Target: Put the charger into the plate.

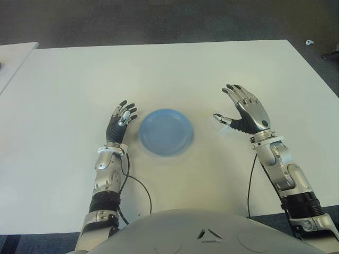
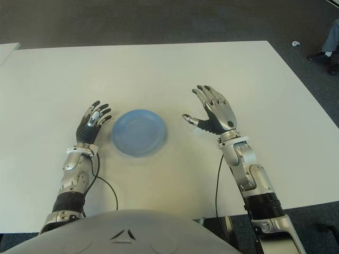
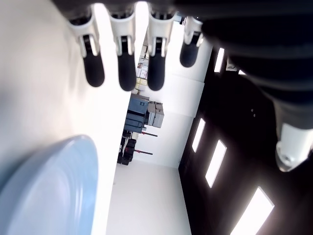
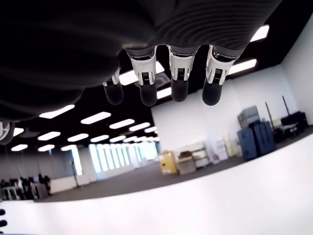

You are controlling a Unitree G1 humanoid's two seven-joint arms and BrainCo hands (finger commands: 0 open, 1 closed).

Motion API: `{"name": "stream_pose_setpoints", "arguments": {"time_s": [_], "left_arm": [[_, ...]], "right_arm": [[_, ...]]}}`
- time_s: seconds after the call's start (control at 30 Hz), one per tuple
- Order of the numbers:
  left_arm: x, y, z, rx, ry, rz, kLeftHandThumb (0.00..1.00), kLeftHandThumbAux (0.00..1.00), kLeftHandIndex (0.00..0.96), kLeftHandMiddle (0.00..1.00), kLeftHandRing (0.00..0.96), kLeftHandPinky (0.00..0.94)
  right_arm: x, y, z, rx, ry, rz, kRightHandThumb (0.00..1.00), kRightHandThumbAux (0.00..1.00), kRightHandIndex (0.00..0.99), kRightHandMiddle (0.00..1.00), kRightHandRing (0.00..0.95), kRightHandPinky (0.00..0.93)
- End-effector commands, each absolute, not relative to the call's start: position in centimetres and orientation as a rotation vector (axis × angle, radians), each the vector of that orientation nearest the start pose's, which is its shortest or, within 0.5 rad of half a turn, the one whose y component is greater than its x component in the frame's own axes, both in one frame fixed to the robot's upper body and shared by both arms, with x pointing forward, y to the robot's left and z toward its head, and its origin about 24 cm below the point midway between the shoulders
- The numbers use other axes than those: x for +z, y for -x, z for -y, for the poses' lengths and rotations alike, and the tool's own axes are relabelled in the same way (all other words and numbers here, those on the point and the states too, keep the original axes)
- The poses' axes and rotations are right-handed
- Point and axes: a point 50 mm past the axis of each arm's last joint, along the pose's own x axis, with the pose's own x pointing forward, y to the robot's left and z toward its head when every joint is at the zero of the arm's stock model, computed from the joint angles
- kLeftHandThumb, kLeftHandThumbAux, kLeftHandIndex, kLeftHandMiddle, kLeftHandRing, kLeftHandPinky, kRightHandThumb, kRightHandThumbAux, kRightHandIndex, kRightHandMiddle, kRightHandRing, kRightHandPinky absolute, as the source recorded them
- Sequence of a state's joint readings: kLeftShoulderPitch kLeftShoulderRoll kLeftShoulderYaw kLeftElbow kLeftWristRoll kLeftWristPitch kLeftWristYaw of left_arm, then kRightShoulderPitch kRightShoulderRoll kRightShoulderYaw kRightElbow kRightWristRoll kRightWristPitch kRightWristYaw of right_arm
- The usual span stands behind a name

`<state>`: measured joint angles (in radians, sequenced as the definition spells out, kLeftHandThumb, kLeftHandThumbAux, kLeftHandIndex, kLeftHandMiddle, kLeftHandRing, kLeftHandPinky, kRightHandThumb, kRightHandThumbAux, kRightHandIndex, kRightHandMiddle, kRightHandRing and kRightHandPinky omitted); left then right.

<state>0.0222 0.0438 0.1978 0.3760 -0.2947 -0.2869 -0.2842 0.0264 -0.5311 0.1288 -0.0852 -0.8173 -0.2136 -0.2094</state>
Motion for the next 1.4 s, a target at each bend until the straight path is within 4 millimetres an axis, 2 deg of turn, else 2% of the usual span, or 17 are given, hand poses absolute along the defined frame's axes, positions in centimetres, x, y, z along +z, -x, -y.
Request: {"name": "stream_pose_setpoints", "arguments": {"time_s": [0.03, 0.3, 0.57, 0.8, 1.4], "left_arm": [[-2.1, -22.8, -20.1, 0.022, 0.256, -0.060, 0.000, 0.508, 0.128, 0.211, 0.218, 0.232], [-2.1, -22.9, -20.0, 0.022, 0.260, -0.064, 0.000, 0.504, 0.119, 0.208, 0.217, 0.239], [-1.8, -23.1, -20.0, 0.022, 0.258, -0.058, 0.000, 0.510, 0.115, 0.216, 0.227, 0.250], [-1.6, -23.3, -19.9, 0.017, 0.252, -0.052, 0.000, 0.503, 0.099, 0.214, 0.228, 0.250], [-1.4, -23.3, -19.5, 0.028, 0.259, -0.054, 0.000, 0.514, 0.097, 0.211, 0.227, 0.250]], "right_arm": [[8.0, -24.4, 18.8, 0.101, 1.279, 0.424, 0.307, 0.160, 0.000, 0.000, 0.000, 0.000], [8.0, -25.1, 18.3, 0.062, 1.321, 0.380, 0.308, 0.098, 0.000, 0.000, 0.000, 0.000], [7.1, -25.6, 15.9, 0.063, 1.362, 0.129, 0.328, 0.078, 0.000, 0.000, 0.000, 0.000], [6.3, -25.6, 14.7, 0.120, 1.369, -0.042, 0.351, 0.090, 0.000, 0.000, 0.000, 0.000], [5.6, -25.0, 14.3, 0.228, 1.432, -0.189, 0.371, 0.101, 0.000, 0.000, 0.000, 0.000]]}}
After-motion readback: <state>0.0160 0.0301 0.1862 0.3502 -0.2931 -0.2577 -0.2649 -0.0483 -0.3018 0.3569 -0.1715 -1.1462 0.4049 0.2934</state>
